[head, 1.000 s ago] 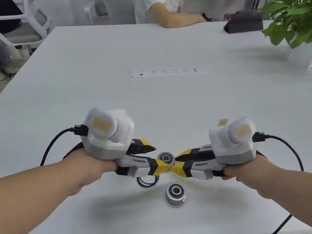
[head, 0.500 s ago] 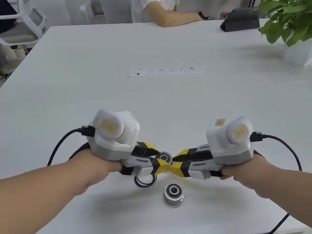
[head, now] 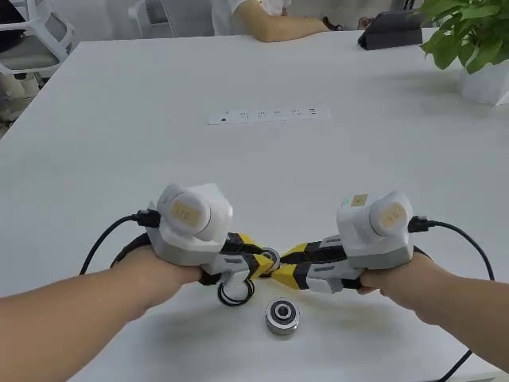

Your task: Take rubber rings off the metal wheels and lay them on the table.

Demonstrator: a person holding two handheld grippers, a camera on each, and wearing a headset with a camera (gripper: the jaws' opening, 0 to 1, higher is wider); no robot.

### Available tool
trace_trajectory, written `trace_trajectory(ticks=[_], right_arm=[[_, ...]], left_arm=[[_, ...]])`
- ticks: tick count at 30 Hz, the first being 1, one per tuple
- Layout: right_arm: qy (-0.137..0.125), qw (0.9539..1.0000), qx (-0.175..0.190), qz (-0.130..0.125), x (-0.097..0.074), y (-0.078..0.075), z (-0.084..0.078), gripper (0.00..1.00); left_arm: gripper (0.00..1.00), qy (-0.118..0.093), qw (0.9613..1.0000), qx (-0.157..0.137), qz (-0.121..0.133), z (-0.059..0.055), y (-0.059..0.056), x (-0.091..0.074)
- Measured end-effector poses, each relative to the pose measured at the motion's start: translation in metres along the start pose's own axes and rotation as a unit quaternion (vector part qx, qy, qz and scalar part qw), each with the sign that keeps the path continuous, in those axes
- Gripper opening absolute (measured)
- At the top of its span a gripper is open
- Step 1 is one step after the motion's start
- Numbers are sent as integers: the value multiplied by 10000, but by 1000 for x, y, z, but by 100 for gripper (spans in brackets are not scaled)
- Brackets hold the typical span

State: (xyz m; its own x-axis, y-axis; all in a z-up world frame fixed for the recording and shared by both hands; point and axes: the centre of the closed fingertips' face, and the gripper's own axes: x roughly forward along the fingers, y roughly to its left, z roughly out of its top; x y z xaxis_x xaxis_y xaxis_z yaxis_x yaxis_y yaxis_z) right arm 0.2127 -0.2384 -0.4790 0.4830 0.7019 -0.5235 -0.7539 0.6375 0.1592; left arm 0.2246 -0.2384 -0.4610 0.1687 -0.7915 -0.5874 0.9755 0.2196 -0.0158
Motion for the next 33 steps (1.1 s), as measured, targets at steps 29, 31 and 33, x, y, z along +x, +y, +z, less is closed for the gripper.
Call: trace_trajectory(ticks=[29,31,33], right_arm=[[12,9982,579,-175,-3,-7,-3,0],[8,9975,682,-176,-4,-7,-4,0],[-25,9966,808,-183,-5,-8,-3,0]], left_arm=[[7,-19,9996,63,264,-1,-1,-1],[7,-12,9996,65,261,-1,-2,-2],[7,-5,9996,68,263,-1,-3,-2]])
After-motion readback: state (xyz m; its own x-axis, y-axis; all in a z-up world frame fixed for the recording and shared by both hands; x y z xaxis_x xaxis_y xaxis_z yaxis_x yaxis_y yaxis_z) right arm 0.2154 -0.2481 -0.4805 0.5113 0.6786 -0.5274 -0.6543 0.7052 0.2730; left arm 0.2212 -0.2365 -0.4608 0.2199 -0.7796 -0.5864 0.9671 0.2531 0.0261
